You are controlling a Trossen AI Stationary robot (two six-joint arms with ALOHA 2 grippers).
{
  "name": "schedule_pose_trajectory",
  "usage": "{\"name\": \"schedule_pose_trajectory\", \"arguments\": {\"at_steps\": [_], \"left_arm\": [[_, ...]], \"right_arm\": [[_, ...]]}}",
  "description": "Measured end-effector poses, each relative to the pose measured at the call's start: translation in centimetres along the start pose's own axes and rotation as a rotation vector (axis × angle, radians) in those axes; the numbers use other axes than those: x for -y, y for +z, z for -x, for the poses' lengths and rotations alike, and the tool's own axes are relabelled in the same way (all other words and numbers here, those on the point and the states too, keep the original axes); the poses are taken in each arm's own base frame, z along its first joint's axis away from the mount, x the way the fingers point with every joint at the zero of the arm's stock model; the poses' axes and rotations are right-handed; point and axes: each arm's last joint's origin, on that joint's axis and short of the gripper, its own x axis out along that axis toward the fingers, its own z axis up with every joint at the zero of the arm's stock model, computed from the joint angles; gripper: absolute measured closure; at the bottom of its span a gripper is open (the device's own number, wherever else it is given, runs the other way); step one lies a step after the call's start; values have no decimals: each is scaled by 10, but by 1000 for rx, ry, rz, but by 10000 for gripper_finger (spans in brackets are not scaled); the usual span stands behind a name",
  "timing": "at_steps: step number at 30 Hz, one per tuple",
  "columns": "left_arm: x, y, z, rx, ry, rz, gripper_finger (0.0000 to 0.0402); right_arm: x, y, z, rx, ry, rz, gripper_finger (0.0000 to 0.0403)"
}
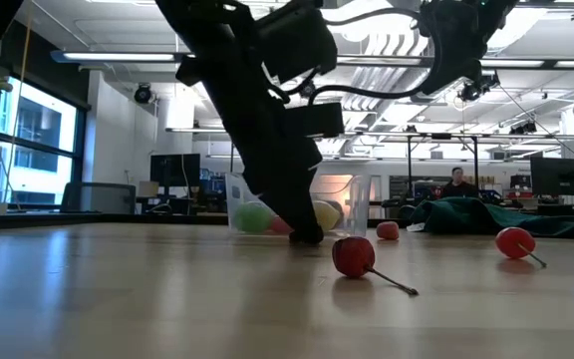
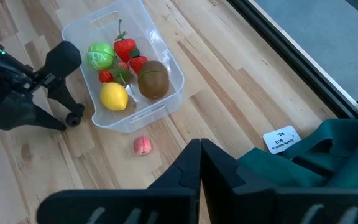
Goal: Pick and placing Produce into tupperware
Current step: Put the blackberry into the transparent bin
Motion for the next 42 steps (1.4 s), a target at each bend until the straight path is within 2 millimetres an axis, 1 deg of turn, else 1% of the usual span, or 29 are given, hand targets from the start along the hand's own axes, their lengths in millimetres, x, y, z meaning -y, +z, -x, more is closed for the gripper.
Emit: {"name": "schedule_pose_trajectory", "arguments": {"at_steps": [14,25,28,36,39,42], "left_arm": [[0,0,0,0,1,-49,234],[-3,-1,-2,-6,0,-46,236],[-2,-1,-3,-7,-3,-46,248],[-7,0,-4,-11,-24,-29,302],[-7,0,-4,-11,-25,-25,310],[-7,0,-4,-11,-25,-25,306]], "right_arm": [[0,0,0,0,0,0,402],[0,0,0,0,0,0,402],[0,0,0,0,0,0,402],[0,0,0,0,0,0,402],[0,0,0,0,0,0,402],[0,0,0,0,0,0,402]]}}
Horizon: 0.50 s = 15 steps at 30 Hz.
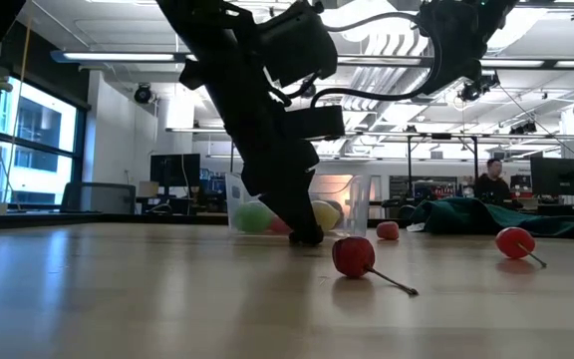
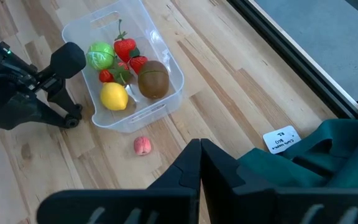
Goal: Pick and placing Produce into tupperware
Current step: Put the blackberry into the transparent bin
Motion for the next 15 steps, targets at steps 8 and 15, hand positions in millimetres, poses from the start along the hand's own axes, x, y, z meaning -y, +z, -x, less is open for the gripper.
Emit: {"name": "schedule_pose_trajectory", "arguments": {"at_steps": [8,15], "left_arm": [[0,0,0,-1,0,0,304],[1,0,5,-7,-32,25,305]], "right_arm": [[0,0,0,0,0,0,402],[0,0,0,0,0,0,402]]}}
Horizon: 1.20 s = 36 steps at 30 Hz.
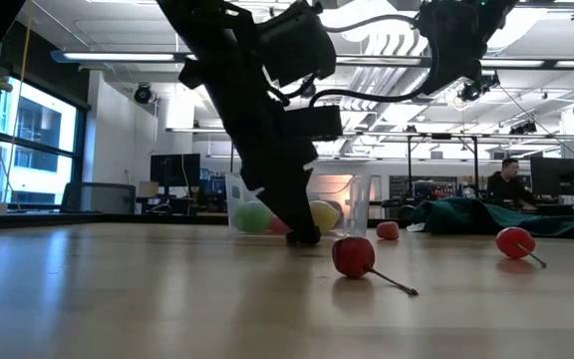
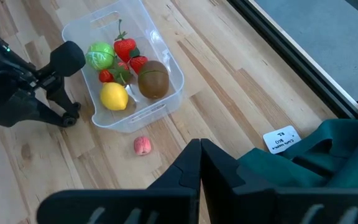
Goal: Pick and placing Produce into tupperware
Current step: Put the blackberry into the transparent bin
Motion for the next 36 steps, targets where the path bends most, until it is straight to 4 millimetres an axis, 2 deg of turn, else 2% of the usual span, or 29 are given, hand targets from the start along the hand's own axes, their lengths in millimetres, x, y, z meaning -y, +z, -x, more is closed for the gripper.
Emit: {"name": "schedule_pose_trajectory", "arguments": {"at_steps": [3,11,16,20,24,28,33,36], "left_arm": [[1,5,14,32,-9,0,306],[-12,25,80,183,92,21,306],[-33,32,118,275,190,25,306],[-58,35,132,291,235,40,306],[-89,36,130,221,232,53,306],[-111,26,99,101,173,76,306],[-122,18,61,32,57,99,306],[-122,17,52,25,45,97,306]], "right_arm": [[0,0,0,0,0,0,402],[0,0,0,0,0,0,402],[0,0,0,1,0,0,402],[0,0,0,1,0,0,402],[0,0,0,0,0,0,402],[0,0,0,1,0,0,402],[0,0,0,1,0,0,402],[0,0,0,1,1,0,402]]}}
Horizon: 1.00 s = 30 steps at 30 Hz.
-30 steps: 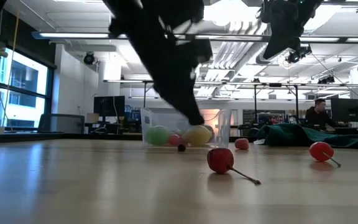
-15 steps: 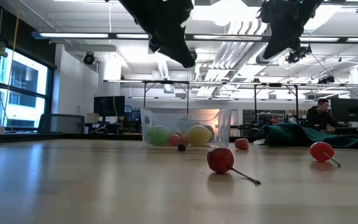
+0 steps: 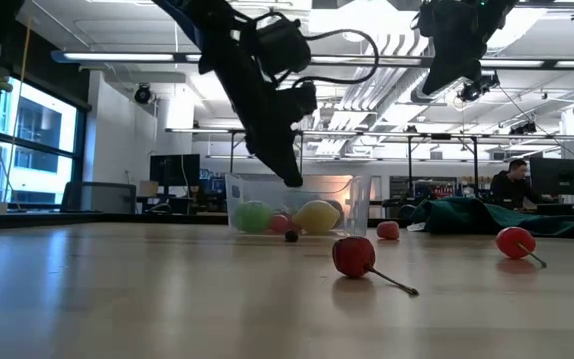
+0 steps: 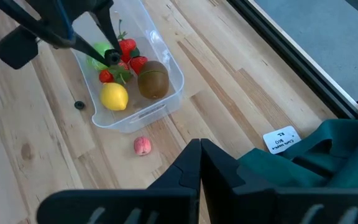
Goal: Pick and placing Produce into tupperware
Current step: Put the blackberry into the transparent bin
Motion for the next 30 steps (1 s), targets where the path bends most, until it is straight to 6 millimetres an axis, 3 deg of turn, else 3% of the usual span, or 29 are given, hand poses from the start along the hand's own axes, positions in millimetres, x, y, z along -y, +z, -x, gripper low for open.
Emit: {"name": "schedule_pose_trajectory", "arguments": {"at_steps": [30], "left_arm": [[-2,-11,-14,-49,18,-13,291]], "right_arm": [[0,0,0,0,-1,0,402]]}}
